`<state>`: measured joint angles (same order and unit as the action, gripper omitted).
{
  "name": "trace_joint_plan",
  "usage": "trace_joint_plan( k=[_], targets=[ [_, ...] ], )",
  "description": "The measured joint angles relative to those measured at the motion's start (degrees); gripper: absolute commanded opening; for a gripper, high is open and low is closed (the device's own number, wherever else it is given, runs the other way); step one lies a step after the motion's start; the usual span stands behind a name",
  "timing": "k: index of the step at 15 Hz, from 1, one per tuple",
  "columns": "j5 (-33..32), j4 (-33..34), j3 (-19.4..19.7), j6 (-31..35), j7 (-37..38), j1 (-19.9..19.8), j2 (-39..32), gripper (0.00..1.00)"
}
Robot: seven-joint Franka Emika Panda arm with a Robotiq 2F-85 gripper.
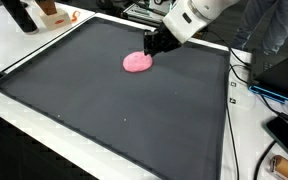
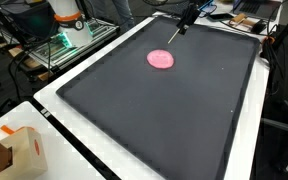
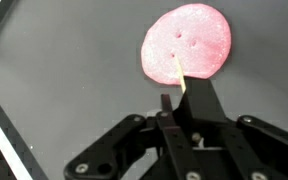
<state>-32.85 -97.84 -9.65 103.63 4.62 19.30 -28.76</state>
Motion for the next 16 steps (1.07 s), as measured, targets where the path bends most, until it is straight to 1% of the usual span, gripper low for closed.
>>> trace_joint_plan(
  k=[5, 10, 16],
  targets=[
    [4.55, -6.05, 0.02, 7.13, -2.38, -3.26, 5.68, 0.06],
    [10.63, -13.63, 0.02, 14.58, -6.52, -7.03, 12.25, 0.06],
    [18.83, -21.51, 0.18, 20.46, -13.03, -10.70, 19.12, 0.06]
  ],
)
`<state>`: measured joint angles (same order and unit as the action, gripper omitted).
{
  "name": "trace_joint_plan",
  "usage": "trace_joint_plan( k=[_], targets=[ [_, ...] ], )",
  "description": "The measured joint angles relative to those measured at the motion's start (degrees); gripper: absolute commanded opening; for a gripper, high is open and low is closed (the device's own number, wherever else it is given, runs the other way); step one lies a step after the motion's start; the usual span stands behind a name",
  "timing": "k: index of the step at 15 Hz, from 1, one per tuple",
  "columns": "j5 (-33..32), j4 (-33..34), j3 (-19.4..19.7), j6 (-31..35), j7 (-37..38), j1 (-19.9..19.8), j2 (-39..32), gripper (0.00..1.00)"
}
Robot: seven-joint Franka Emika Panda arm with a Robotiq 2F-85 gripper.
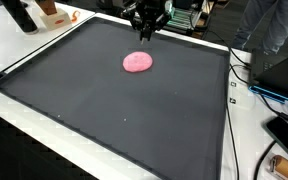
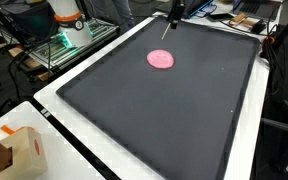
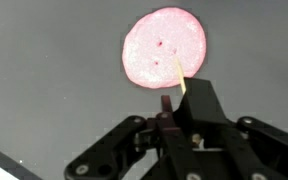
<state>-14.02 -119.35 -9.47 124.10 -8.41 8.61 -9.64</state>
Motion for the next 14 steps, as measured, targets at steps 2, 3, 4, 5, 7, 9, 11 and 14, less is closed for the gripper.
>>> trace_joint_plan(
  k=[2, 3, 4, 5, 7, 9, 11, 14],
  targets=[
    [2.54, -2.18, 0.18, 1.51, -2.10, -0.82, 1.77, 0.06],
    [3.70, -3.20, 0.31, 2.21, -3.08, -1.13, 2.56, 0.06],
    [4.83, -4.15, 0.46, 2.89, -4.10, -1.39, 3.29, 0.06],
    [5.98, -5.04, 0.59, 3.47, -5.11, -1.61, 3.98, 0.06],
    [7.57, -6.59, 0.81, 4.31, -6.66, -2.02, 5.18, 0.25],
    [7.80, -7.47, 1.02, 4.47, -6.84, -2.13, 5.89, 0.25],
    [7.81, -7.66, 1.03, 4.53, -6.85, -2.13, 6.08, 0.25],
    [7.82, -7.91, 1.03, 4.63, -6.87, -2.13, 6.24, 0.25]
  ],
)
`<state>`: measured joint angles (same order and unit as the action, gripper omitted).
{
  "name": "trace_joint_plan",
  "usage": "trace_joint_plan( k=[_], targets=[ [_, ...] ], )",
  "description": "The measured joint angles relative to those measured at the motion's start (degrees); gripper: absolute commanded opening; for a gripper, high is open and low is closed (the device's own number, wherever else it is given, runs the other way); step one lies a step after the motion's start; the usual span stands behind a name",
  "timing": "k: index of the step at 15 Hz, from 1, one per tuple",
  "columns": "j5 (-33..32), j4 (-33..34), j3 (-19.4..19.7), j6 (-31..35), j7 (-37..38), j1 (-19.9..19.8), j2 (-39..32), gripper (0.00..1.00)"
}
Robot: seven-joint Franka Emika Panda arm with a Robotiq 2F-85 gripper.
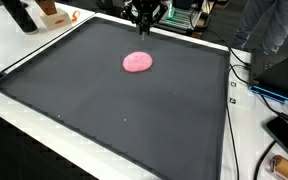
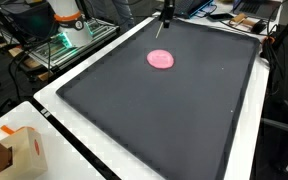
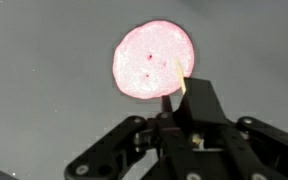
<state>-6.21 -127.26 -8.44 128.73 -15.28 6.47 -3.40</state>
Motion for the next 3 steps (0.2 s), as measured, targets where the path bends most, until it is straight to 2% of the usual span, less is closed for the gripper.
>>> trace_joint_plan(
  k=[3],
  targets=[
    [0.00, -0.18, 0.00, 0.10, 0.00, 0.00, 0.05, 0.25]
  ],
)
